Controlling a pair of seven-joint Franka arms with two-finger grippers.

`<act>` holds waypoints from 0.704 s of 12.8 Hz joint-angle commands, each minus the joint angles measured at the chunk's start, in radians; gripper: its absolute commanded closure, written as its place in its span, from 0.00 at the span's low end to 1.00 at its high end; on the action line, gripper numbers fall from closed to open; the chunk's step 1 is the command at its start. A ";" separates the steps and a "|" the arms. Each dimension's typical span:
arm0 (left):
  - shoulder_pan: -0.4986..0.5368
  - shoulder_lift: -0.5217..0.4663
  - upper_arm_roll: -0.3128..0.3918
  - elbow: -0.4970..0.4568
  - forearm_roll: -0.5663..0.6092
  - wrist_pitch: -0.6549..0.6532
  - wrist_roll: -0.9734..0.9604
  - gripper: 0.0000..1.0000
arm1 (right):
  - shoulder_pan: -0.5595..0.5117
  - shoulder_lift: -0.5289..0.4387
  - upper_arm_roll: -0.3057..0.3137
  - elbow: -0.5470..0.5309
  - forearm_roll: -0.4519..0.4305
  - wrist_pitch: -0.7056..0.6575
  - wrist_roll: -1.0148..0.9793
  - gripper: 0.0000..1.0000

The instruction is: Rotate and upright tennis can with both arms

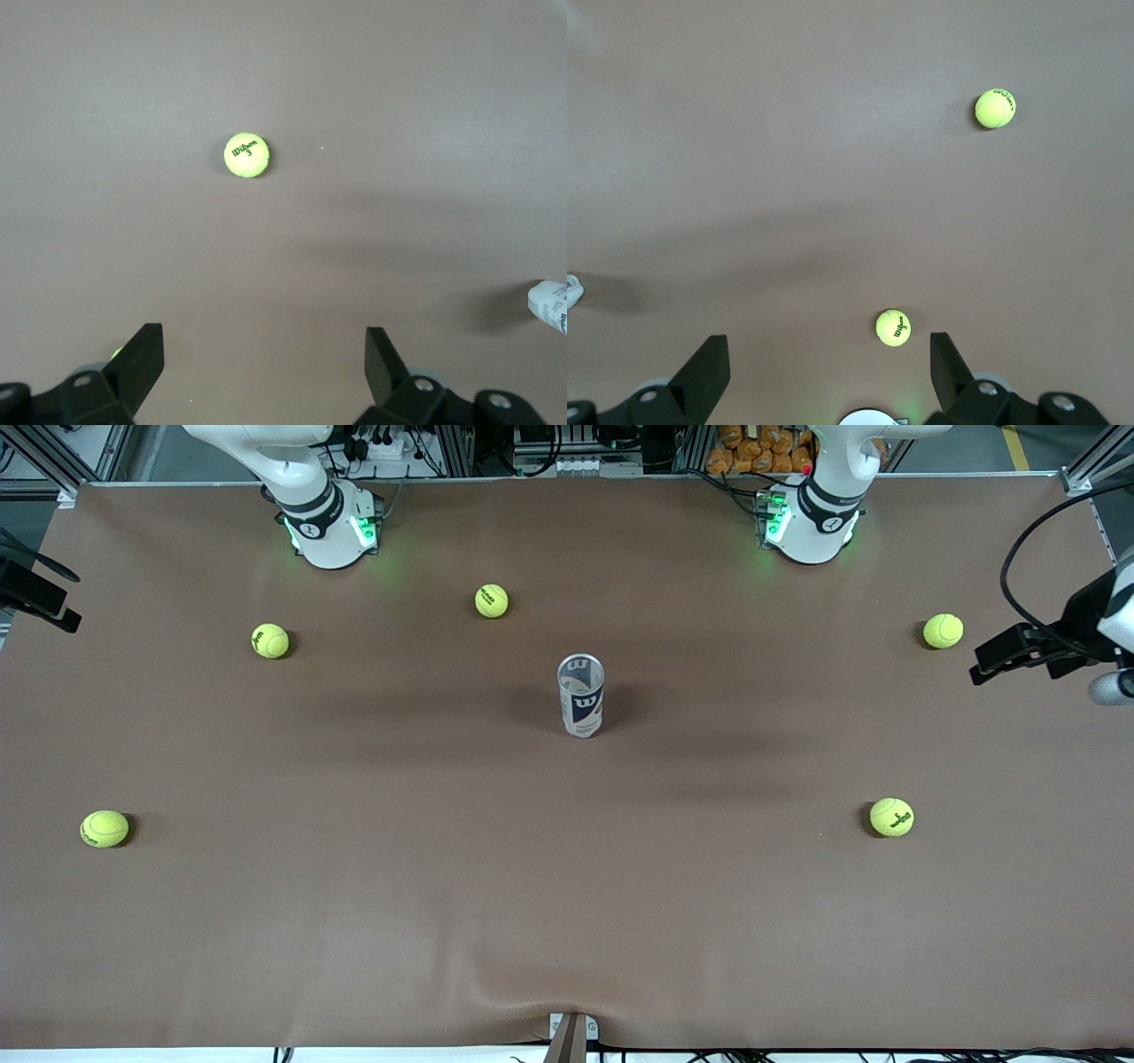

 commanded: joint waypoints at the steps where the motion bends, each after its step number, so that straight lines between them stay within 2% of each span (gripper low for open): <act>1: -0.012 -0.001 0.005 0.019 0.014 -0.006 0.003 0.00 | 0.010 -0.004 -0.002 0.001 -0.003 -0.006 0.020 0.00; 9: -0.010 -0.009 0.006 0.016 0.014 -0.007 -0.003 0.00 | 0.008 -0.004 -0.002 0.001 -0.003 -0.006 0.020 0.00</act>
